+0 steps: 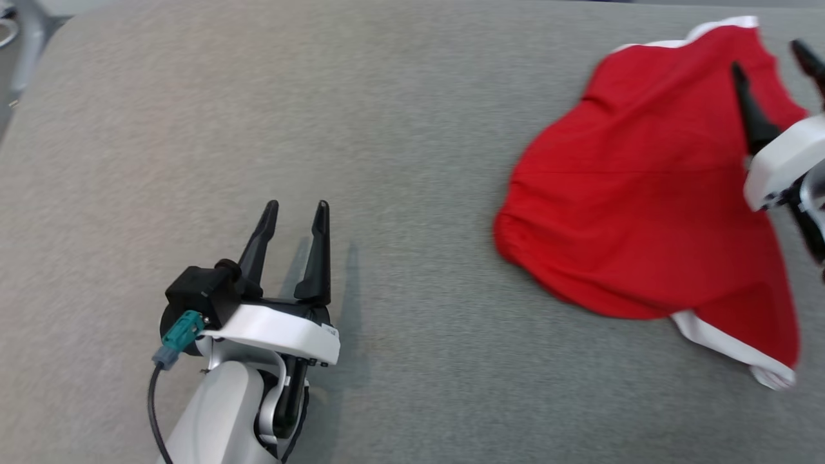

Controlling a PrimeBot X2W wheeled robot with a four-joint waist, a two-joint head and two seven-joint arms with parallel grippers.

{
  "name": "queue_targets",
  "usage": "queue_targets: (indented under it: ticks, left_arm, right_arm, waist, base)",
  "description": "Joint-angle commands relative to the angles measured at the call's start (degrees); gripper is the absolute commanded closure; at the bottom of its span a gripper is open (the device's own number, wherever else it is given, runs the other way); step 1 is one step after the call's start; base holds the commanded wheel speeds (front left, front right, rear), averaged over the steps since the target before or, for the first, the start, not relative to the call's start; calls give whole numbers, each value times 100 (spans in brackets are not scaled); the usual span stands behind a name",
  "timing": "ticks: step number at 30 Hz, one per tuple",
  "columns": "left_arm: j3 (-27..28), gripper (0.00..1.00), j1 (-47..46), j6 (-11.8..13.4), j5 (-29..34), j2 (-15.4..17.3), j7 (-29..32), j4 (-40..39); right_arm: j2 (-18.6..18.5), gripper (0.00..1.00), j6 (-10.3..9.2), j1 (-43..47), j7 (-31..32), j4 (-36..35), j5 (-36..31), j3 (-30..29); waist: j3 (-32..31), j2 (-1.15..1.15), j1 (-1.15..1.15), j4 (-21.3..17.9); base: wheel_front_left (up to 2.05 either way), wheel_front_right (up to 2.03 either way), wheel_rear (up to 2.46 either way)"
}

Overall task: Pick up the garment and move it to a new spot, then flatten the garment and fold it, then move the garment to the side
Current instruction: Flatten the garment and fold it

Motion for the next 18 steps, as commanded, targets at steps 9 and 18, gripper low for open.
queue_targets:
  ticks: [9, 18]
  left_arm:
    - [210, 0, -343, -223, 350, 27, -15, 447]
    - [-64, 0, -414, -676, 632, 51, -16, 1365]
  right_arm:
    - [274, 0, -3, 1873, -53, -2018, 277, -862]
    - [891, 0, -3, 3175, 60, -3231, -279, -1955]
  waist:
    - [-154, 0, 0, -1307]
    - [-114, 0, 0, -1781]
  base:
    - [0, 0, 0]
    - [0, 0, 0]
